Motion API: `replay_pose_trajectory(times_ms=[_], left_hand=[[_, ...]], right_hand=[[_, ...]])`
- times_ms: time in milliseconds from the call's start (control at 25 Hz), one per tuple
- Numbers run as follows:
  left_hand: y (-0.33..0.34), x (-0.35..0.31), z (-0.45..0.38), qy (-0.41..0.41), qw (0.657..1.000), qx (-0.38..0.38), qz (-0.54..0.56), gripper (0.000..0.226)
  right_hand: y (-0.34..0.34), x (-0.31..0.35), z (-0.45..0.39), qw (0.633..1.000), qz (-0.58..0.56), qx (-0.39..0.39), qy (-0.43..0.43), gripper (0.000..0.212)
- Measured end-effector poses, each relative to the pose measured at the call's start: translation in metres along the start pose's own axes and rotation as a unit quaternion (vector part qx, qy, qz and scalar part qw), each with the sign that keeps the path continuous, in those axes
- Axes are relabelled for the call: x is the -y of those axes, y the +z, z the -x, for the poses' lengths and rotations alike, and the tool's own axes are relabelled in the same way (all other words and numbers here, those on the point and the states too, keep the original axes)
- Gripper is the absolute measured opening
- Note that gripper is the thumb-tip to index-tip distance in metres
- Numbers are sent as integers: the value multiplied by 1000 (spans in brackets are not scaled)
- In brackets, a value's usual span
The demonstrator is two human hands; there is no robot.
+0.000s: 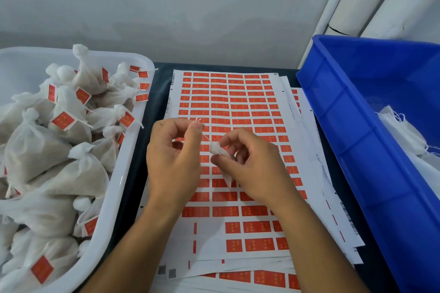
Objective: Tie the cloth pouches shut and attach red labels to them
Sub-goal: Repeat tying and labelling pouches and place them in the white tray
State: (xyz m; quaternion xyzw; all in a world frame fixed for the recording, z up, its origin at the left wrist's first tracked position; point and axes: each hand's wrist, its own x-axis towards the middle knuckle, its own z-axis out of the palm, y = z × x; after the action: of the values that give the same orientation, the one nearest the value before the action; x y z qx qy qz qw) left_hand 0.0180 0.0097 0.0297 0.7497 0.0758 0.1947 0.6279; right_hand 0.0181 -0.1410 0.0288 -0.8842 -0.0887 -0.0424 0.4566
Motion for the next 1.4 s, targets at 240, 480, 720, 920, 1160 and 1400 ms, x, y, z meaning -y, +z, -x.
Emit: replay_pose_trajectory(times_ms=[240, 480, 720, 920, 1160, 1400], left_hand=[[1, -3, -3, -77, 995, 51, -19, 11], [-22, -6, 21, -47, 942, 162, -291, 36], [-88, -17, 100, -119, 897, 268, -331, 15], [-101, -28, 148, -411, 862, 296, -20, 20], [-89, -29, 146, -607, 728, 134, 289, 57], [-76, -38, 147, -595, 722, 147, 320, 53]], right_hand=[[1, -10, -3, 998, -2, -63, 30, 17], [0, -19, -6, 988, -16, -139, 63, 24], [-1, -21, -7, 989, -44, -128, 65, 25], [1, -21, -8, 991, -39, -117, 54, 25], [6, -25, -8, 991, -36, -106, 73, 23], [6, -28, -8, 989, -41, -104, 93, 23]])
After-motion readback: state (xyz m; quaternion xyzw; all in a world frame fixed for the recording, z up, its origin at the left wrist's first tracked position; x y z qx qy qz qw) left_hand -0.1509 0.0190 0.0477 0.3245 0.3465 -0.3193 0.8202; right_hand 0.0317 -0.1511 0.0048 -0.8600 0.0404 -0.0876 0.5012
